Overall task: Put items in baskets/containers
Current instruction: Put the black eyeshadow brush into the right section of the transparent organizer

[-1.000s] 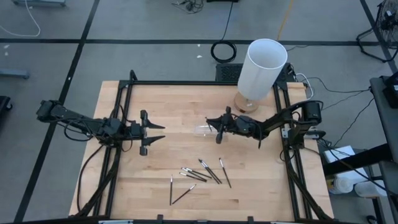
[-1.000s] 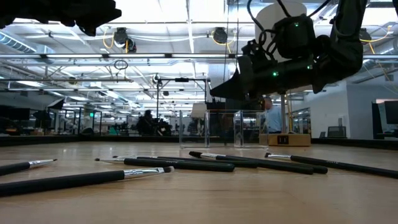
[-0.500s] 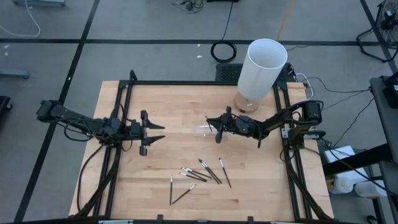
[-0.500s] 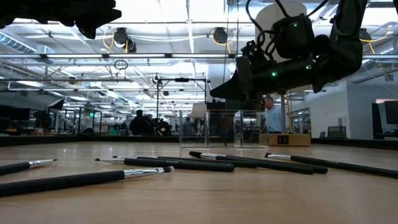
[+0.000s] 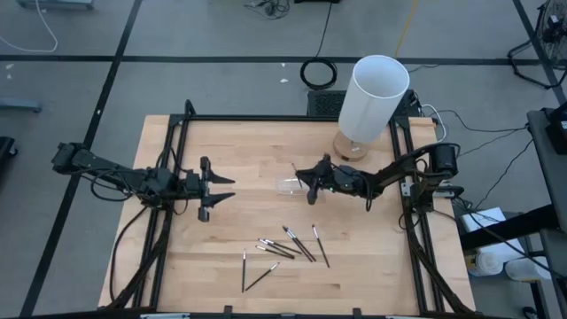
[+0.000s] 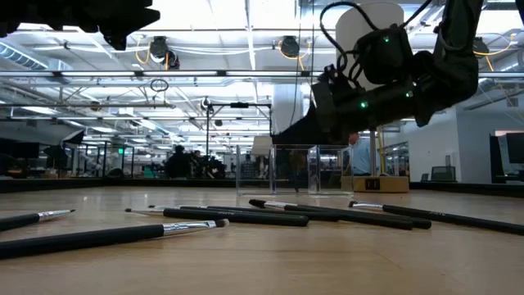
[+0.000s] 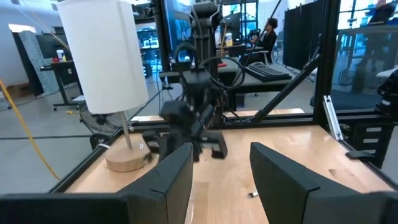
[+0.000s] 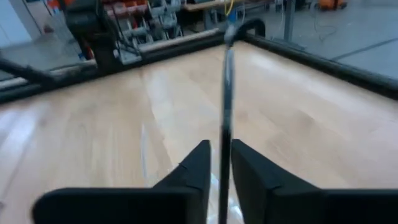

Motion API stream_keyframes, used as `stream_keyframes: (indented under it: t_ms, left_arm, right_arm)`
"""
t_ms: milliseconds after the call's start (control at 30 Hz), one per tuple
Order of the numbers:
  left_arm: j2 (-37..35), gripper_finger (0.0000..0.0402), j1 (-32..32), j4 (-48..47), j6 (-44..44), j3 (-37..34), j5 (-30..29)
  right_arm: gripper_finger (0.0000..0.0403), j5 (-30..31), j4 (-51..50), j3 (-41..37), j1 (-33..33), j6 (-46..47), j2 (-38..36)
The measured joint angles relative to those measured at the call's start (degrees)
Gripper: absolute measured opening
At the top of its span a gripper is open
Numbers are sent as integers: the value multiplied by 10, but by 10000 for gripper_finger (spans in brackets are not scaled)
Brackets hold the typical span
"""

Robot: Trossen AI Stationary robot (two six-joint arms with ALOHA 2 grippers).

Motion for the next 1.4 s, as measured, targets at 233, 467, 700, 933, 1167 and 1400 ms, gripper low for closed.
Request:
stream_keyframes:
  t_ms: [233,467,700,933,1167,1400]
  left_arm:
    - [0,170,0,0,-7,0,2]
    - [0,170,-1,-25,-14,0,2]
    - [0,170,-1,-27,-29,0,3]
    - [0,170,-1,-28,-43,0,3]
    - [0,170,-1,-33,-40,0,2]
    - [0,170,-1,-43,-97,0,2]
  right_arm:
    - [117,0,-5,1,0,16,-1]
    - [132,-1,-14,1,1,11,-22]
    - [130,0,-27,2,8,-28,-75]
    - [117,3,-193,2,40,-63,-216]
    - [43,4,-383,2,102,-69,-360]
    - [11,62,-412,-37,147,-108,-392]
